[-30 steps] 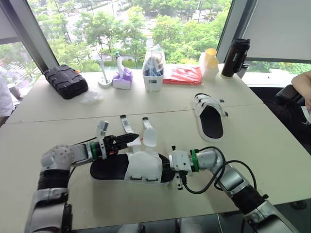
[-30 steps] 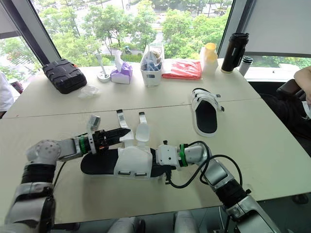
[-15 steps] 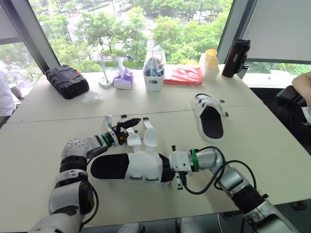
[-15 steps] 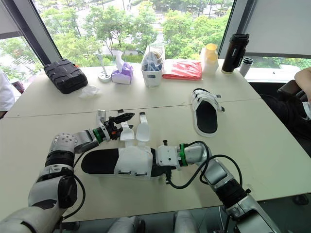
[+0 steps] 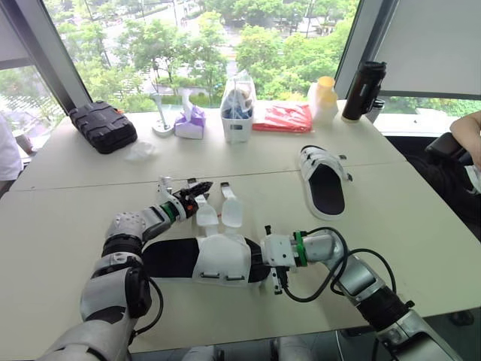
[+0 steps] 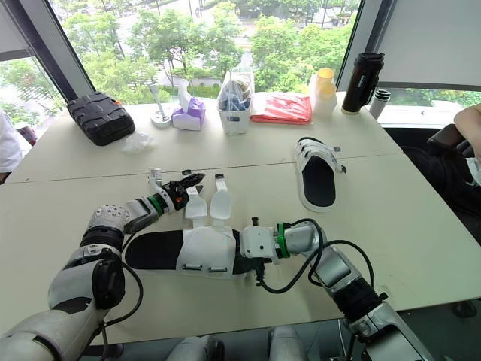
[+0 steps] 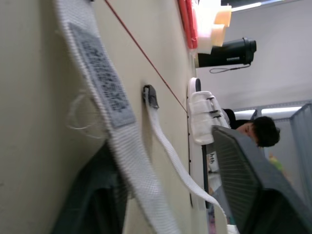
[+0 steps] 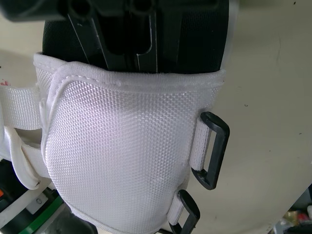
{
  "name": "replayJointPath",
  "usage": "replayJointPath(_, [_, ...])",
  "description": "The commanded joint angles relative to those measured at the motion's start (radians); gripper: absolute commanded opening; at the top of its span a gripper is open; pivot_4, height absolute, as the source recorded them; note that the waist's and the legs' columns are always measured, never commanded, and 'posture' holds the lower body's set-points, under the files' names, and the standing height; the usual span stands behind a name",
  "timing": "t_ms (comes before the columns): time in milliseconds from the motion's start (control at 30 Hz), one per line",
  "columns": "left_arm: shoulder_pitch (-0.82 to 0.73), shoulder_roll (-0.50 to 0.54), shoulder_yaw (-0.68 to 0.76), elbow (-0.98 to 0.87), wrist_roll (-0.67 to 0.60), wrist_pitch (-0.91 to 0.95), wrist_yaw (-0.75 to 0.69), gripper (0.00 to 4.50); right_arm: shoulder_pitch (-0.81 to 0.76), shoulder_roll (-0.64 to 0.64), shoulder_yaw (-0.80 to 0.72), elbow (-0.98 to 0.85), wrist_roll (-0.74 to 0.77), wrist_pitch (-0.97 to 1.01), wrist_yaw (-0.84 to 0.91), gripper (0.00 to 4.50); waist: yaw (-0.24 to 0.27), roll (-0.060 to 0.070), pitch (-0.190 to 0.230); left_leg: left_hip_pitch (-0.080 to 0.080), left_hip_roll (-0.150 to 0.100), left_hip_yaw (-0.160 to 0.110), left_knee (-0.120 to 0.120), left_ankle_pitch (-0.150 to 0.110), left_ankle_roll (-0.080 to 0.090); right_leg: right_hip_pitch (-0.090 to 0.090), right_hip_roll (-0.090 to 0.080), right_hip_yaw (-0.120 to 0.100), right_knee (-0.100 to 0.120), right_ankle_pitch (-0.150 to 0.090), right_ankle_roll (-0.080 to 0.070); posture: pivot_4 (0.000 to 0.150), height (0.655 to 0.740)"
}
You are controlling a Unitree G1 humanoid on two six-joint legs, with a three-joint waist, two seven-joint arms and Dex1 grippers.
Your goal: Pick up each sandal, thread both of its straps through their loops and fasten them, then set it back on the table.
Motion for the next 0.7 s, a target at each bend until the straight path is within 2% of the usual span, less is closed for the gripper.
replayJointPath(33, [-0.022, 0.013, 0.021, 0.01, 0.018, -0.024, -0.013, 0.6, 0.009, 0.002, 0.029, 0.02, -0.033, 0.007, 0.004, 0.0, 0.001, 0.0, 0.0, 0.0, 0.0, 0.0, 0.0, 0.0, 0.0, 0.0, 0.0, 0.0, 0.0, 0.0, 0.0, 0.15, 0.74])
replayJointPath(67, [-0.023, 0.019, 0.013, -0.001, 0.026, -0.026, -0.034, 0.08, 0.009, 0.002, 0.03, 0.021, -0.034, 0.007, 0.005, 0.0, 0.001, 0.0, 0.0, 0.0, 0.0, 0.0, 0.0, 0.0, 0.0, 0.0, 0.0, 0.0, 0.0, 0.0, 0.0, 0.15, 0.74])
replayJointPath(100, [-0.022, 0.026, -0.001, -0.025, 0.033, -0.023, -0.063, 0.02, 0.009, 0.003, 0.032, 0.022, -0.035, 0.005, 0.006, 0.0, 0.001, 0.0, -0.001, 0.001, 0.0, 0.0, 0.0, 0.0, 0.0, 0.001, 0.0, 0.0, 0.0, 0.0, 0.0, 0.15, 0.74])
replayJointPath(200, [0.002, 0.041, -0.087, -0.145, 0.078, -0.018, -0.172, 0.02, 0.007, 0.001, 0.034, 0.026, -0.038, 0.0, 0.008, 0.0, 0.0, 0.0, 0.0, 0.0, 0.0, -0.001, 0.0, 0.0, 0.0, 0.0, 0.001, 0.0, 0.0, 0.0, 0.0, 0.15, 0.74])
replayJointPath(267, [0.064, 0.057, -0.2, -0.361, 0.1, -0.015, -0.283, 0.02, 0.005, -0.001, 0.034, 0.03, -0.038, -0.004, 0.011, 0.0, -0.002, 0.0, 0.0, -0.001, 0.0, -0.001, -0.001, 0.0, 0.0, 0.0, 0.001, 0.0, 0.0, 0.0, 0.0, 0.15, 0.74])
replayJointPath(367, [0.142, 0.078, -0.293, -0.584, 0.118, -0.045, -0.371, 0.02, 0.002, -0.006, 0.035, 0.036, -0.039, -0.012, 0.018, 0.0, 0.0, 0.0, 0.0, -0.002, 0.001, -0.001, -0.002, 0.0, -0.001, -0.002, 0.001, 0.0, -0.001, 0.0, 0.0, 0.15, 0.74])
replayJointPath(467, [0.242, 0.138, -0.395, -0.855, 0.162, -0.173, -0.51, 0.02, -0.002, -0.009, 0.037, 0.043, -0.04, -0.019, 0.025, 0.0, -0.001, 0.0, 0.0, -0.001, 0.002, 0.0, -0.003, 0.0, -0.001, -0.002, 0.001, 0.001, -0.001, 0.0, 0.0, 0.15, 0.74])
replayJointPath(567, [0.296, 0.177, -0.439, -0.99, 0.192, -0.271, -0.582, 0.02, -0.004, -0.011, 0.038, 0.047, -0.038, -0.023, 0.028, 0.0, 0.003, 0.0, 0.0, -0.001, 0.002, 0.0, -0.004, 0.0, -0.001, -0.002, 0.002, 0.001, -0.001, 0.0, -0.001, 0.15, 0.74])
replayJointPath(700, [0.395, 0.29, -0.536, -1.145, 0.304, -0.483, -0.744, 0.02, -0.004, -0.014, 0.042, 0.053, -0.037, -0.032, 0.038, 0.0, 0.002, 0.0, 0.0, 0.0, 0.002, 0.0, -0.005, 0.0, 0.001, -0.002, 0.002, 0.001, -0.002, 0.0, -0.002, 0.15, 0.74])
